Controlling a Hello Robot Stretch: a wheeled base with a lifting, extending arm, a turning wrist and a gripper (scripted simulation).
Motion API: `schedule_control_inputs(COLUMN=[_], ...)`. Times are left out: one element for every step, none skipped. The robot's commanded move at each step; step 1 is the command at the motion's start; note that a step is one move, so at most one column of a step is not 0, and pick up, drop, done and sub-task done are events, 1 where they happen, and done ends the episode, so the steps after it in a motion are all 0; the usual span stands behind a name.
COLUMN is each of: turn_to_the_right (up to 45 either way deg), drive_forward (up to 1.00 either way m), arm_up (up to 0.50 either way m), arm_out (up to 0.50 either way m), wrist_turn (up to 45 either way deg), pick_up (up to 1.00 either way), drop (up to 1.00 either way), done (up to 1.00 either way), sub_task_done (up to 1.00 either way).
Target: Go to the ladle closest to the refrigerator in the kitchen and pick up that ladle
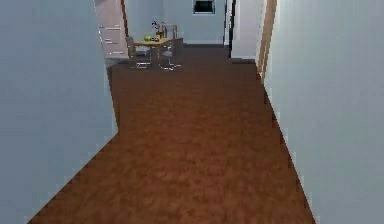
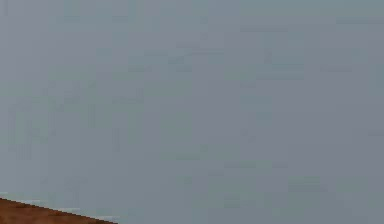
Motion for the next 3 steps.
schedule_control_inputs(turn_to_the_right=[-3.0,0.0,0.0], drive_forward=[0.00,1.00,1.00], arm_up=[0.00,0.00,0.00], arm_out=[0.00,0.00,0.00], wrist_turn=[0.0,0.0,0.0], pick_up=[0.00,0.00,0.00], drop=[0.00,0.00,0.00], done=[0.00,0.00,0.00], sub_task_done=[0.00,0.00,0.00])
